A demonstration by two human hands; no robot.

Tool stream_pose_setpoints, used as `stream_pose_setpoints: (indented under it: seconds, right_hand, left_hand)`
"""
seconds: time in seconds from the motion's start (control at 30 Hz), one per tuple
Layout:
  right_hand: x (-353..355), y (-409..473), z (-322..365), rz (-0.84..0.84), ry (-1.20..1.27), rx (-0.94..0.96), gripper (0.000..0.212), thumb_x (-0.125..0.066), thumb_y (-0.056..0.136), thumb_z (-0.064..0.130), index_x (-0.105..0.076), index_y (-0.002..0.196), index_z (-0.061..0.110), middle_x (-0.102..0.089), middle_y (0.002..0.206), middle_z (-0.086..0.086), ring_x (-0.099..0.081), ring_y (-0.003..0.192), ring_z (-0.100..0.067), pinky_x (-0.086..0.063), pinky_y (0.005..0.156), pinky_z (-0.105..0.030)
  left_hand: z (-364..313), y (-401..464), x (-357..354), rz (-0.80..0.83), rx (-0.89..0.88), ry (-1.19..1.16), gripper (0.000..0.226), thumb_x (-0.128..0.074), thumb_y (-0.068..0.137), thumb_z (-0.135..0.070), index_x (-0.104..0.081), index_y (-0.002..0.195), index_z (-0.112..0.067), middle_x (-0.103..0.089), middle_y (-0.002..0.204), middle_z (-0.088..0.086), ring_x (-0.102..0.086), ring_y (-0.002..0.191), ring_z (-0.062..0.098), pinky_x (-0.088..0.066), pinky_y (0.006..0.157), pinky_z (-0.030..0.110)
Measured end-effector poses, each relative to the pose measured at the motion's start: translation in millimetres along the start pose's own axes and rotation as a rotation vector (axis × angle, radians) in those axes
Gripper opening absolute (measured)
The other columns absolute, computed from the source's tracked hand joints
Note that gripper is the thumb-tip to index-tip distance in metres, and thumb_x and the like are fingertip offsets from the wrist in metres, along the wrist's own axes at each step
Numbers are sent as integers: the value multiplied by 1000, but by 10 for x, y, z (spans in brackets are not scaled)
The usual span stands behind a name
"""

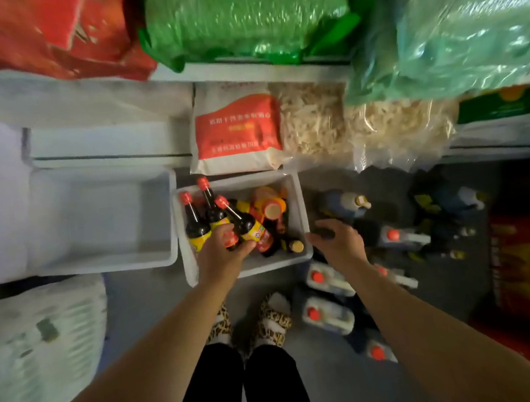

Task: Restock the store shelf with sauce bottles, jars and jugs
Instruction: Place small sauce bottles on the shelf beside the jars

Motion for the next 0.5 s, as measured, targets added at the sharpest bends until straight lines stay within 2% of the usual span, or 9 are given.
stream_pose_setpoints:
  seconds: [0.1,0.2,0.27,0.4,0.43,0.5]
  right_hand:
    - [-330,311,-418,-2,23,-25,45,-71,87,48,-66,126,28,-68,112,2,-61,106,-18,-44,80,-29]
    - [-693,622,-767,16,47,-34,47,-71,85,52,-65,127,31,-66,115,4,-60,109,-20,-51,86,-36]
    - [-947,811,-973,44,47,-28,48,-72,86,50,-62,129,33,-64,118,4,-57,109,-18,-49,86,-35]
    - [-1321,1120,-1308,62,25,16,52,-75,87,39,-57,135,35,-63,128,-3,-54,123,-28,-46,102,-44]
    - [-1391,1182,-1376,67,29,23,53,-75,87,36,-56,136,35,-62,129,-3,-53,125,-28,-44,104,-42]
    - [-1508,1294,-1464,69,31,62,56,-77,85,34,-56,137,39,-63,129,-1,-53,125,-26,-44,98,-35]
  left_hand:
    - [280,260,-398,52,5,-34,53,-77,82,-39,-56,127,-22,-61,127,-3,-57,118,15,-47,99,37]
    - [541,532,-758,82,10,-51,46,-75,86,-32,-55,126,-20,-57,133,4,-53,124,18,-44,99,34]
    - [718,721,-968,92,23,-39,48,-74,86,-35,-54,128,-23,-57,132,3,-53,123,17,-46,100,37]
    - [1064,1057,-1337,102,48,-40,47,-75,84,-40,-58,125,-28,-59,128,0,-57,115,13,-50,97,38]
    - [1130,1118,-1415,107,49,-48,45,-75,84,-40,-58,124,-29,-60,128,0,-57,114,13,-50,96,36]
    - [1237,1217,-1556,122,54,-67,44,-76,83,-38,-59,122,-28,-61,125,-1,-59,114,12,-47,92,29]
Point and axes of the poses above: each hand's wrist, its own y-axis towards the middle knuckle, its own x-axis out of the back of the hand, z = x × y, the point moved 5 cm from there along y, towards the middle knuckle
